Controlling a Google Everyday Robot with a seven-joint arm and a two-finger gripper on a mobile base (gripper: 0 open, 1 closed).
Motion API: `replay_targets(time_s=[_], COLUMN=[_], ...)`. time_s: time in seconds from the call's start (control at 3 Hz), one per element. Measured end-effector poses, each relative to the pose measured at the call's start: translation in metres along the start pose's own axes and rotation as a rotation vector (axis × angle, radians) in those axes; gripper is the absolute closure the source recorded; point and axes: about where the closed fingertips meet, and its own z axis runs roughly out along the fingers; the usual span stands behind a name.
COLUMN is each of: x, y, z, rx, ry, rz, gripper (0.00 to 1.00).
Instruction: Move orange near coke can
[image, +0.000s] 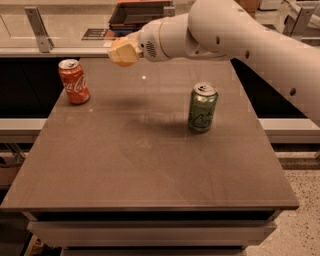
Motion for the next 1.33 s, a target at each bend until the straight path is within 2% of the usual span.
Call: replay_targets(time_s=[0.67, 1.33], x=[0.023, 0.048], y=[0.005, 0.003], z=[0.033, 0.058], rx=[-0.098, -0.173], ry=[0.049, 0.097], rz=[0.036, 0.056], gripper=[1.00, 1.00])
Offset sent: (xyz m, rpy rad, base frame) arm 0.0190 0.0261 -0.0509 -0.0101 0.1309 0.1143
